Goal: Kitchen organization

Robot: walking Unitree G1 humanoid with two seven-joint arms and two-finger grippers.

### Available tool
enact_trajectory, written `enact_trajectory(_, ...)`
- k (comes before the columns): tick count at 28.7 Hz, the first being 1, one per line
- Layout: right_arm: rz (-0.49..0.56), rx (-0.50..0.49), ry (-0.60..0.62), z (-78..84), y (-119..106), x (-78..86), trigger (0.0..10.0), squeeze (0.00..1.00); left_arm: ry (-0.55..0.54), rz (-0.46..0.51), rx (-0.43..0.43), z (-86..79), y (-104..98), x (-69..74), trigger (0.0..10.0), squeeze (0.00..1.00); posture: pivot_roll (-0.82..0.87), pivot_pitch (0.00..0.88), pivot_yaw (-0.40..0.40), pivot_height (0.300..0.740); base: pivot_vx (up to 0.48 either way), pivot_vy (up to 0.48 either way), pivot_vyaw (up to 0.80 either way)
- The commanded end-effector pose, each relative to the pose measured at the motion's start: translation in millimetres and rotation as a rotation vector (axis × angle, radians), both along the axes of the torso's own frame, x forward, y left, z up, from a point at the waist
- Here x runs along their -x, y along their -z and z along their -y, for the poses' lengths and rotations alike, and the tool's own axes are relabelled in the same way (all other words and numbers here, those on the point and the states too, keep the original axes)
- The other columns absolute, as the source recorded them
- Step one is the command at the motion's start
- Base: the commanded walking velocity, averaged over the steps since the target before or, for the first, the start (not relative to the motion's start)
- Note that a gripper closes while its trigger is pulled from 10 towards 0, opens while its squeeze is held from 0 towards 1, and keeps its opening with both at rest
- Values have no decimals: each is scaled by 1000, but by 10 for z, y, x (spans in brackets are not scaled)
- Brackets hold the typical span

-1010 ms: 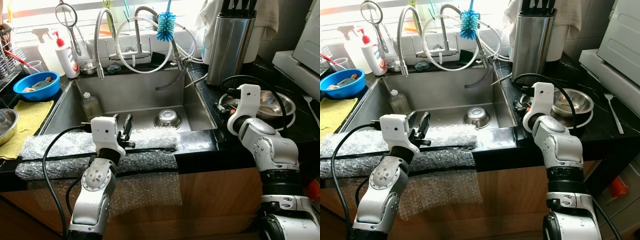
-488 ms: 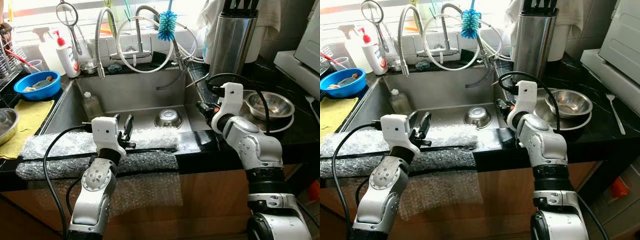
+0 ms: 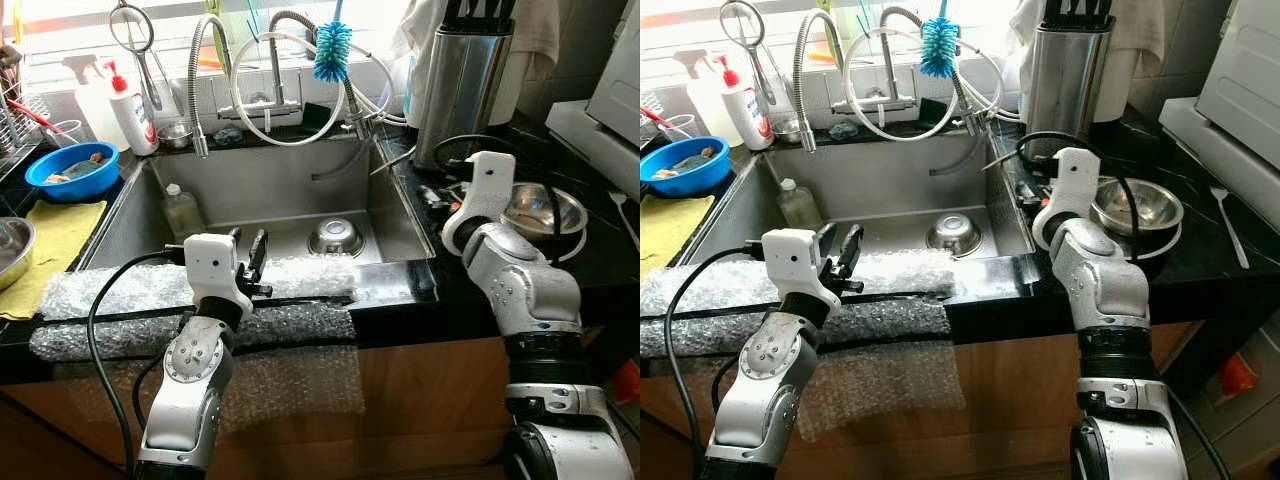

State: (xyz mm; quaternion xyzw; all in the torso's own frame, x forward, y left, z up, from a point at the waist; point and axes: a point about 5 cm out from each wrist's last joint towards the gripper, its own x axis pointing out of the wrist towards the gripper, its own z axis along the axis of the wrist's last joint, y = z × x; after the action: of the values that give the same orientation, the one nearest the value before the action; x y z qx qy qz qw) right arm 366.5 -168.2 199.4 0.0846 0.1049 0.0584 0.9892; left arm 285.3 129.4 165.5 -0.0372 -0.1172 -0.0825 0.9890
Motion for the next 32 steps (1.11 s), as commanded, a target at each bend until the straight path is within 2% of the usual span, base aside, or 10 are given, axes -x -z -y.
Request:
enact_trajectory(1,28,8,14,-22,-120,6,10000,0,-1,-4,-2,-17,-2,18,10000,0,-102,0,79,740,0,0,0)
enact_trajectory(6,-20,-13,34,-4,-42,43,10000,0,7,-9,-3,-11,3,17,10000,0,-105,0,81,740,0,0,0)
enact_trajectory(22,-76,-34,77,25,59,63,10000,0,28,-17,-6,13,9,23,10000,0,-103,0,82,740,0,0,0)
enact_trajectory(32,-94,-51,70,-25,84,57,10000,0,38,-27,-8,24,20,27,10000,0,-100,0,80,740,0,0,0)
